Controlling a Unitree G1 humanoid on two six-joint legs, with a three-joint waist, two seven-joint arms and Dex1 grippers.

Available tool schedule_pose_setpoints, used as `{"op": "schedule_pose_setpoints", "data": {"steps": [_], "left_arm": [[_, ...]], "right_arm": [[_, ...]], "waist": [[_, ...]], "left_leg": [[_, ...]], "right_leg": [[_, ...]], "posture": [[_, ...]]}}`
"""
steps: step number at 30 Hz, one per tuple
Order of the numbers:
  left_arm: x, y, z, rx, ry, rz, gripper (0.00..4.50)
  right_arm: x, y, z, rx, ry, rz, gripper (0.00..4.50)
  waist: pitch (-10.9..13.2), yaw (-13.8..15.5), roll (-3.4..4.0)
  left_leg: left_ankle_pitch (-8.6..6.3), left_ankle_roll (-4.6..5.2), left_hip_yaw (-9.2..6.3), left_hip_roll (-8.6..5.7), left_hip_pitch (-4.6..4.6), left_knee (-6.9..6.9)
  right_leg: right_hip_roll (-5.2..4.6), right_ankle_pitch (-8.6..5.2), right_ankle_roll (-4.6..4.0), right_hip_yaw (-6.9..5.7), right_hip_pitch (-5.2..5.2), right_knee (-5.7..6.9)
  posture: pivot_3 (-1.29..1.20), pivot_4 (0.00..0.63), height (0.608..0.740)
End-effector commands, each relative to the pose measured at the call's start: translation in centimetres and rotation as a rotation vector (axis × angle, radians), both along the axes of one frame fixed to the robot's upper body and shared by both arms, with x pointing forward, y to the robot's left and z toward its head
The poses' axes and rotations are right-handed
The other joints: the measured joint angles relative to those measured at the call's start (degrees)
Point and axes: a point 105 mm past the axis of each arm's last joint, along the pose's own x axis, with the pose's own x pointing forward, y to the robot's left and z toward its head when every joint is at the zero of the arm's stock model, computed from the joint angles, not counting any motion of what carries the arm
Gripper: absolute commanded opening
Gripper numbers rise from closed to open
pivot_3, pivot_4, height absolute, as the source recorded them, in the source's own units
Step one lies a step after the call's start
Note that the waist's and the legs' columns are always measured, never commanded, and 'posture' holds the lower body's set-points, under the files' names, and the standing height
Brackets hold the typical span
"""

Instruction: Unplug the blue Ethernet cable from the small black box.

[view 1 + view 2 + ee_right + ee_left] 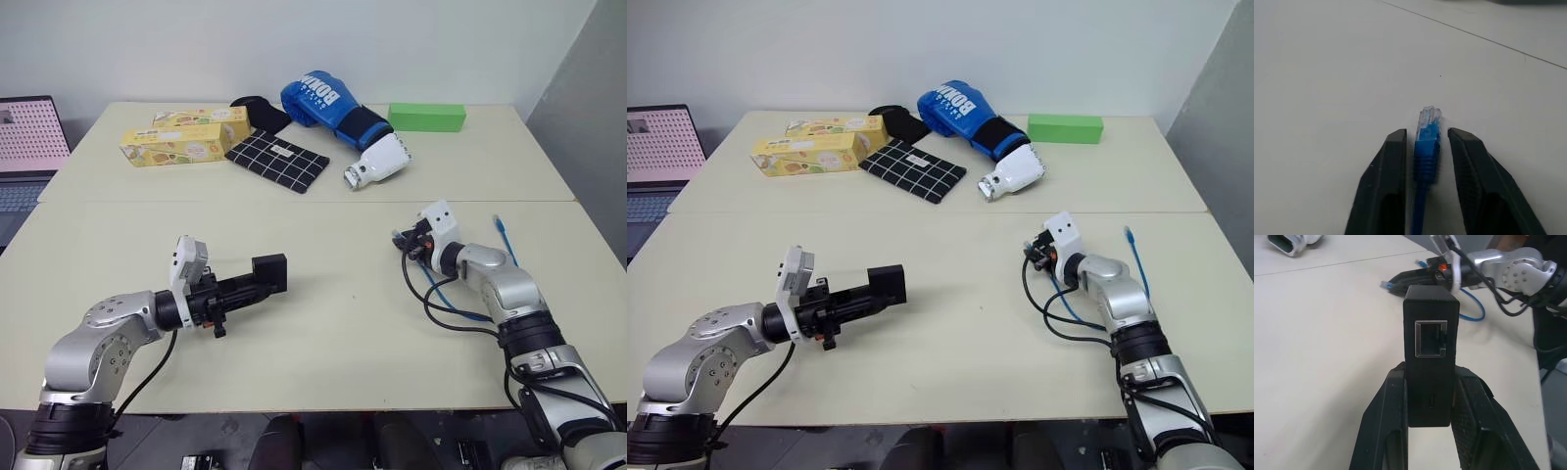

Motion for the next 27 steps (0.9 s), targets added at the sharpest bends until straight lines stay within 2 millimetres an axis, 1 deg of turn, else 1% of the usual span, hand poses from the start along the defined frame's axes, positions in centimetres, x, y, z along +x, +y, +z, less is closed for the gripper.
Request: {"op": "schedule_pose_setpoints", "data": {"steps": [1, 3, 5, 7, 10, 11, 12, 15, 18, 23, 27], "left_arm": [[2.0, 1.1, 0.9, 0.023, -0.108, 0.144, 0.80], [3.8, 2.4, 0.8, 0.074, -0.190, 0.296, 0.80], [5.3, 3.7, 1.1, 0.097, -0.290, 0.433, 0.80], [6.1, 4.6, 1.2, 0.116, -0.355, 0.526, 0.80], [7.4, 6.4, 0.9, 0.122, -0.440, 0.709, 0.80], [7.8, 7.2, 0.6, 0.106, -0.452, 0.792, 0.80], [8.1, 7.6, 0.3, 0.099, -0.456, 0.837, 0.80], [8.4, 8.2, -1.0, 0.114, -0.484, 0.896, 0.80], [8.8, 8.5, -2.3, 0.102, -0.467, 0.928, 0.80], [9.2, 9.1, -4.3, 0.092, -0.402, 0.968, 0.80], [8.9, 8.9, -6.1, 0.069, -0.333, 0.955, 0.80]], "right_arm": [[-0.6, -0.3, 3.4, 0.025, -0.089, 0.070, 2.40], [-1.9, 0.5, 5.6, 0.062, -0.117, 0.182, 2.90], [-3.9, 2.1, 7.9, 0.066, -0.148, 0.343, 3.43], [-5.6, 3.3, 8.9, 0.067, -0.150, 0.457, 3.92], [-8.4, 6.6, 9.4, 0.065, -0.143, 0.635, 3.92], [-9.0, 7.6, 9.3, 0.049, -0.152, 0.674, 3.92], [-9.4, 8.4, 9.1, 0.036, -0.159, 0.696, 3.92], [-9.2, 10.3, 8.6, -0.007, -0.189, 0.698, 3.92], [-8.8, 11.2, 7.9, -0.043, -0.203, 0.693, 3.92], [-8.5, 11.5, 7.8, -0.061, -0.220, 0.680, 3.92], [-8.2, 11.5, 8.1, -0.055, -0.228, 0.666, 3.92]], "waist": [[0.0, 0.0, 0.00], [0.0, 0.1, 0.01], [0.0, 0.2, 0.02], [0.0, 0.1, 0.00], [0.0, 0.0, 0.00], [0.0, 0.0, 0.00], [0.0, 0.0, 0.00], [0.0, 0.0, -0.01], [0.0, 0.3, -0.03], [0.0, 0.5, -0.05], [0.0, 0.3, -0.05]], "left_leg": [[0.00, 0.00, -0.01, 0.00, 0.01, 0.01], [0.00, 0.00, -0.02, -0.03, 0.02, 0.04], [0.00, 0.00, -0.04, -0.03, 0.03, 0.03], [0.00, 0.01, -0.10, -0.04, 0.02, 0.03], [-0.01, 0.01, -0.12, -0.04, 0.05, 0.00], [-0.01, 0.01, -0.14, -0.04, 0.05, 0.00], [-0.01, 0.01, -0.13, -0.04, 0.06, 0.01], [0.00, 0.00, -0.14, -0.06, 0.06, 0.04], [0.00, 0.00, -0.15, -0.07, 0.03, 0.08], [0.00, 0.00, -0.18, -0.14, -0.02, 0.12], [0.01, 0.00, -0.17, -0.15, 0.03, 0.10]], "right_leg": [[-0.03, 0.00, 0.00, -0.01, 0.01, 0.01], [-0.05, 0.00, 0.01, -0.06, 0.06, 0.02], [-0.05, 0.00, 0.01, -0.08, 0.05, 0.03], [-0.06, 0.00, 0.01, -0.09, 0.05, 0.00], [-0.12, 0.00, 0.01, -0.07, 0.05, -0.03], [-0.12, 0.00, 0.00, -0.09, 0.05, -0.02], [-0.11, 0.00, 0.00, -0.09, 0.05, -0.01], [-0.12, 0.00, 0.00, -0.10, 0.05, 0.03], [-0.15, 0.01, 0.02, -0.12, 0.05, 0.03], [-0.17, 0.04, 0.08, -0.19, 0.06, 0.00], [-0.16, 0.05, 0.09, -0.18, 0.06, 0.03]], "posture": [[0.00, 0.150, 0.740], [0.00, 0.150, 0.740], [0.00, 0.150, 0.740], [0.00, 0.150, 0.740], [0.00, 0.150, 0.740], [0.00, 0.150, 0.740], [0.00, 0.150, 0.740], [0.00, 0.150, 0.740], [0.00, 0.150, 0.740], [0.00, 0.150, 0.740], [0.00, 0.150, 0.740]]}}
